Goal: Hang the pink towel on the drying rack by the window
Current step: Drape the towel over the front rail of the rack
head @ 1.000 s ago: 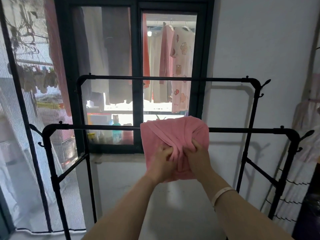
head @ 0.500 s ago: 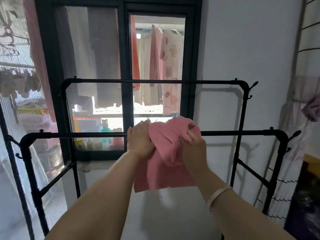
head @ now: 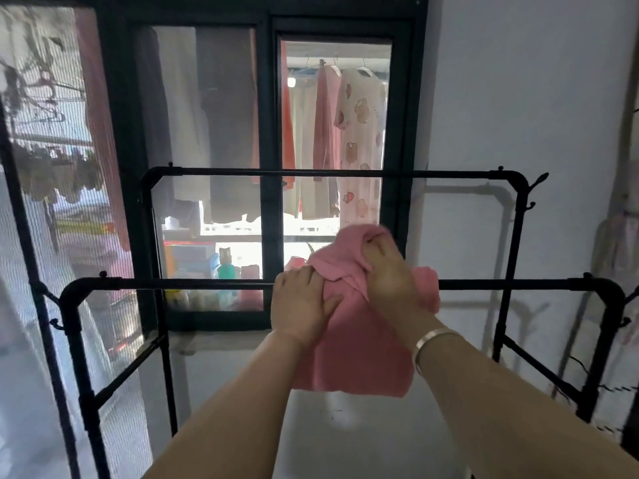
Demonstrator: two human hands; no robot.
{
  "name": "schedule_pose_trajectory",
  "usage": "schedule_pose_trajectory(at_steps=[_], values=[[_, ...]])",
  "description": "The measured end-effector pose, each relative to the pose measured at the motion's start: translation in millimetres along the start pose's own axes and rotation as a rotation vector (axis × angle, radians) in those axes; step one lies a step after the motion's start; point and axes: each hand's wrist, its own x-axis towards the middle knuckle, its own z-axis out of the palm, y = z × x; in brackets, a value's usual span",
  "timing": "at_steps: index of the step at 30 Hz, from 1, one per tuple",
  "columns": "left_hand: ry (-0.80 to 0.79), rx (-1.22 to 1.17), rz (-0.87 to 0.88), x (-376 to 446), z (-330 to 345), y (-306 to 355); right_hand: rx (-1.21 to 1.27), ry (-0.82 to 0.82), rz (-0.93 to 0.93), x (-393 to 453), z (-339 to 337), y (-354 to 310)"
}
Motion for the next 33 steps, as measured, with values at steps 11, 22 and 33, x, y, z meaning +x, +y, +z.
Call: schedule_pose_trajectory(at_steps=[11, 22, 33], values=[[0.07, -0.118, -0.021, 7, 12, 6, -0.385, 0.002, -0.216, -17, 9, 19], [0.084, -0.082, -0.052, 0, 11, 10, -0.417, 0.124, -0.046, 4, 10, 36], [0.102, -0.097, -0.052, -4, 13, 15, -0.427, -0.185, 0.124, -44, 2, 71]])
